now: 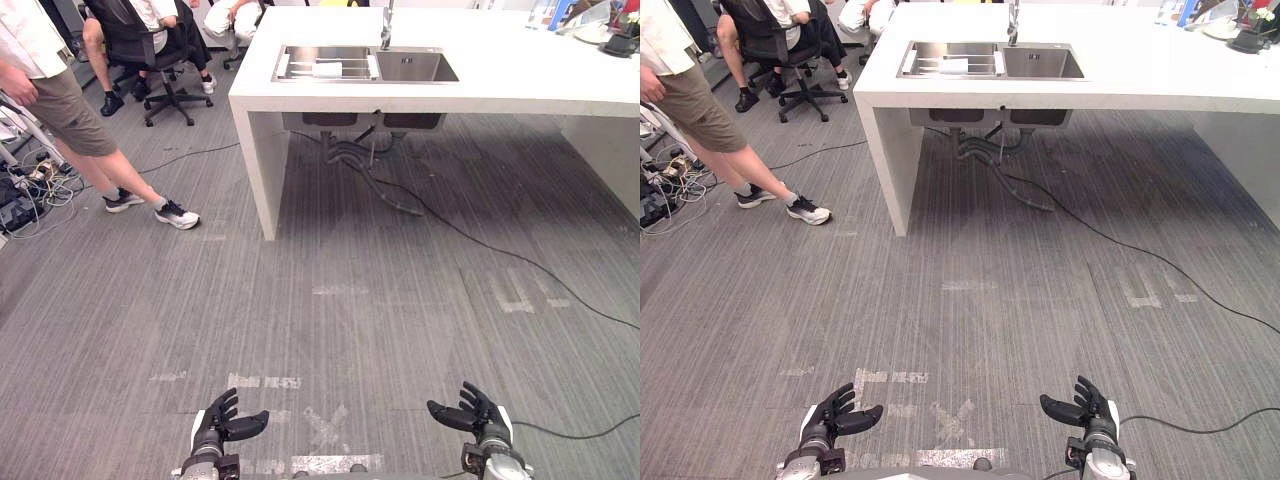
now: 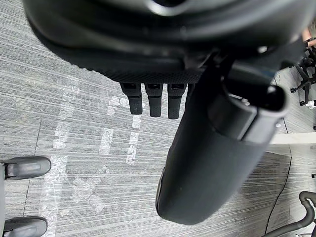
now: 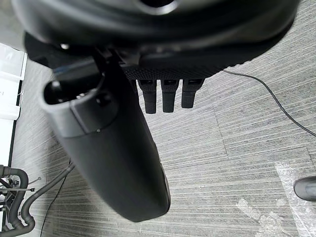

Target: Walk over to the sink, pick up the cup, carry it to the dishwasher, place the cup inside the dishwasher, then close the dishwasher door

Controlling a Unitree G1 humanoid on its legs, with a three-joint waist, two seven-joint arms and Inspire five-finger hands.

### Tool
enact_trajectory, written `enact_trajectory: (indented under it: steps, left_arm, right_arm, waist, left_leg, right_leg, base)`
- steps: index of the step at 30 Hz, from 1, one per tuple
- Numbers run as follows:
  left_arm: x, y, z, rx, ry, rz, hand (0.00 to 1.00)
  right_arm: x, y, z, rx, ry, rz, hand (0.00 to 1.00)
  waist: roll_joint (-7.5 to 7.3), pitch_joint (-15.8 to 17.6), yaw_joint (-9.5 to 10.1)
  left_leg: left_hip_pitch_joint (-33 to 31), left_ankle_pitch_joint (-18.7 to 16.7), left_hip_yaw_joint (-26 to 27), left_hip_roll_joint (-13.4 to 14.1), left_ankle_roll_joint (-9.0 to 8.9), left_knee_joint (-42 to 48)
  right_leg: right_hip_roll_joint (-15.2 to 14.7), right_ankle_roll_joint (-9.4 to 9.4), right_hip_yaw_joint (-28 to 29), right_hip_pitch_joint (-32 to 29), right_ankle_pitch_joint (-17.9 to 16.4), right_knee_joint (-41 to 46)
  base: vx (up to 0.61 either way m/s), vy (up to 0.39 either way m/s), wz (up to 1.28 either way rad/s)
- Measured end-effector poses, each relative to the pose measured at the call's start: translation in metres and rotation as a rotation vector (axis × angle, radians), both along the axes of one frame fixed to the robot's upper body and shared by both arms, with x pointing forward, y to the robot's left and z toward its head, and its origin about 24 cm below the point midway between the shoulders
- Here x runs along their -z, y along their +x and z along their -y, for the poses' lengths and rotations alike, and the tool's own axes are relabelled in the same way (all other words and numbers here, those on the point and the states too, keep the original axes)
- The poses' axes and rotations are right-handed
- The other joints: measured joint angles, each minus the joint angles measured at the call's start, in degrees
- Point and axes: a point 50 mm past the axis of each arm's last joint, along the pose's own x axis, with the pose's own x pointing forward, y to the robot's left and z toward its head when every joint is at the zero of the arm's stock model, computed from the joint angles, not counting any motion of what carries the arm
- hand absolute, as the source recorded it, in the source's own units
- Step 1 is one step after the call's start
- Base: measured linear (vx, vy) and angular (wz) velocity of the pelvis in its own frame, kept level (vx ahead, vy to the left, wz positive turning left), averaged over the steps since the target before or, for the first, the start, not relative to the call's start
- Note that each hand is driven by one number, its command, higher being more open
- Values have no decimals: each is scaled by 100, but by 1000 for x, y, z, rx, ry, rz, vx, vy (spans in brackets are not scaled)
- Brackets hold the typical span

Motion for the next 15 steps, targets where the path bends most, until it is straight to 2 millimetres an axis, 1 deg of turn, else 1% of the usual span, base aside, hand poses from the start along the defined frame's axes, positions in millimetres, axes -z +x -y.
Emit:
enact_trajectory:
  steps: [3,4,5,6,7,8,9,10,11,12,13,14,15]
  left_arm:
    - [-2,2,0,-9,-5,15,90]
    - [-5,4,0,-13,-9,34,90]
    - [-7,7,0,-17,-11,53,90]
    - [-9,9,0,-19,-13,63,90]
    - [-10,11,1,-17,-13,76,90]
    - [-13,15,3,-16,-17,93,90]
    - [-14,17,4,-18,-15,103,90]
    - [-17,21,5,-12,-12,122,90]
    - [-21,28,5,3,-5,146,90]
    - [-22,32,7,7,-5,156,90]
    - [-23,35,8,5,-8,163,90]
    - [-26,43,9,2,-15,186,90]
    - [-30,52,10,2,-17,208,90]
  right_arm:
    - [-3,8,1,-4,-3,21,90]
    - [-4,11,1,-5,-4,27,90]
    - [-4,13,1,-6,-5,32,90]
    - [-5,14,1,-7,-6,34,90]
    - [-5,15,1,-7,-8,35,90]
    - [-5,15,2,-9,-12,30,90]
    - [-5,15,2,-11,-12,30,90]
    - [-5,15,0,-14,-10,29,90]
    - [-3,12,-1,-23,-12,14,90]
    - [-2,9,0,-25,-15,-6,90]
    - [-2,9,0,-26,-17,-8,90]
    - [-4,12,2,-35,-25,-1,90]
    - [-7,19,6,-57,-42,9,90]
  waist:
    - [-14,9,6]
    - [-12,8,17]
    - [-14,10,29]
    - [-22,17,30]
    - [-32,23,24]
    - [-38,33,8]
    - [-38,52,17]
    - [-41,121,2]
    - [-127,254,-34]
    - [-142,267,-35]
    - [-119,281,-47]
    - [-103,380,-130]
    - [64,551,-199]
  left_leg:
    - [-190,-262,87,28,6,296]
    - [-296,-408,138,48,18,483]
    - [-399,-580,203,51,35,693]
    - [-438,-670,221,41,50,804]
    - [-478,-808,239,3,95,959]
    - [-449,-993,278,-44,192,1092]
    - [-403,-1049,290,-54,208,1107]
    - [-256,-1131,258,-84,247,1101]
    - [31,-1236,162,-167,293,1094]
    - [225,-1353,79,-192,302,1068]
    - [310,-1408,22,-186,297,1040]
    - [498,-1439,-95,-118,312,975]
    - [690,-1444,-250,89,313,875]
  right_leg:
    - [5,-73,86,-224,-204,243]
    - [-1,-72,99,-387,-391,526]
    - [-34,-12,92,-634,-681,1001]
    - [-66,36,89,-773,-858,1290]
    - [-135,160,83,-938,-1137,1748]
    - [-229,369,-3,-1232,-1397,2612]
    - [-268,351,-101,-1416,-1416,3064]
    - [-372,377,-264,-1691,-1389,3892]
    - [-593,402,-436,-2062,-1393,4954]
    - [-732,270,-571,-2326,-1631,5309]
    - [-785,249,-652,-2468,-1724,5332]
    - [-830,193,-848,-2744,-1794,5210]
    - [-758,129,-1044,-2973,-1761,4766]
  base:
    - [51,9,-19]
    - [97,17,-21]
    - [119,22,-22]
    - [114,25,-15]
    - [194,45,-15]
    - [201,54,-15]
    - [280,69,-10]
    - [222,40,16]
    - [336,18,32]
    - [389,3,35]
    - [510,-15,35]
    - [555,-53,49]
    - [488,-81,55]
